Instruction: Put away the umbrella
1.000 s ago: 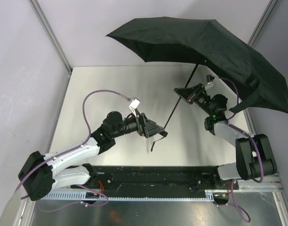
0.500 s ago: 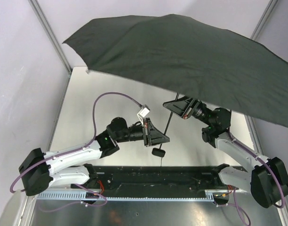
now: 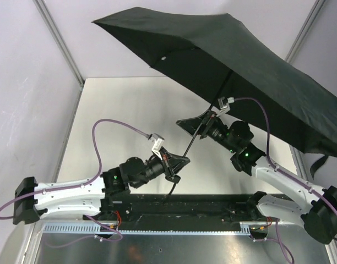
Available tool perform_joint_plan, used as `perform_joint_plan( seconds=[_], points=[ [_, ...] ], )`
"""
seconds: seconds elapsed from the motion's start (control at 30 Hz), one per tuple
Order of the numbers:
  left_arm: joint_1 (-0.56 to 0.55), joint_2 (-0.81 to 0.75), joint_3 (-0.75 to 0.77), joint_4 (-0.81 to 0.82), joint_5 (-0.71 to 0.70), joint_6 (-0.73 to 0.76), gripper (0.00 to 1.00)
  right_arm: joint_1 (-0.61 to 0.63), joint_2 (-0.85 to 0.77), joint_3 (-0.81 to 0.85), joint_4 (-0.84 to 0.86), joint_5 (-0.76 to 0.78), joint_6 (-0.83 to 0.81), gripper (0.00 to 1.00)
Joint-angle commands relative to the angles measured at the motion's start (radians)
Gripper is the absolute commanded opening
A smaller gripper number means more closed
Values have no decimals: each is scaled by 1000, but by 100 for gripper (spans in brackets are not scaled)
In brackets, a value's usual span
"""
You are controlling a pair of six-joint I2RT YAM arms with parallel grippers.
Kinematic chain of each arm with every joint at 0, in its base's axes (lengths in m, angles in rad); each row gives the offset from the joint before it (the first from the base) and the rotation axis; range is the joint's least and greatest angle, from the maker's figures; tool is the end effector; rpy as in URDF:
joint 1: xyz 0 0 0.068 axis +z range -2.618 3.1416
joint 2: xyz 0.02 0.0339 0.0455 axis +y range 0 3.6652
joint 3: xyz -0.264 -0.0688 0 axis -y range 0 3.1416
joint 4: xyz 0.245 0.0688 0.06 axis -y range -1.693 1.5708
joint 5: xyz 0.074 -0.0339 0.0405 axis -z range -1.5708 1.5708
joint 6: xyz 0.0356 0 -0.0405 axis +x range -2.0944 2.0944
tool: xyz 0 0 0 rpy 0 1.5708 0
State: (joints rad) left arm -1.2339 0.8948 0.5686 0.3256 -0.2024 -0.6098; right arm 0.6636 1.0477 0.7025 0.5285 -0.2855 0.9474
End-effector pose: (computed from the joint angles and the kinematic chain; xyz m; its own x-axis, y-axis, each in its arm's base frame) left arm 0.0778 -0.2006 0.2977 -0.4916 -0.2936 -0.8198 0.7033 0.4213 -0.5726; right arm 0.1871 0.1590 0.3355 -0.5731 0.5408 -0.6157 -0.5890 0.2506 0.7683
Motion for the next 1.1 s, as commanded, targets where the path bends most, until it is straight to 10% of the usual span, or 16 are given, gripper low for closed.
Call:
perform_joint_plan(
  seconds=[0.0,0.27,0.5,0.7,0.87,1.07],
  points=[
    [-79,-2,62,44,-390,126,0,112,-20,100,-319,402,-193,84],
    [-187,73,87,43,-593,155,0,132,59,237,-471,544,-215,76],
    [-194,72,77,46,-577,111,0,39,119,241,-295,310,-213,51],
    [-194,50,66,45,-525,99,1,-28,156,237,-148,99,-175,4],
    [-114,-28,7,35,-325,19,75,-65,164,198,76,-177,-135,0],
    [81,-57,-15,35,39,-67,91,-73,146,159,255,-289,-12,0]
  ],
)
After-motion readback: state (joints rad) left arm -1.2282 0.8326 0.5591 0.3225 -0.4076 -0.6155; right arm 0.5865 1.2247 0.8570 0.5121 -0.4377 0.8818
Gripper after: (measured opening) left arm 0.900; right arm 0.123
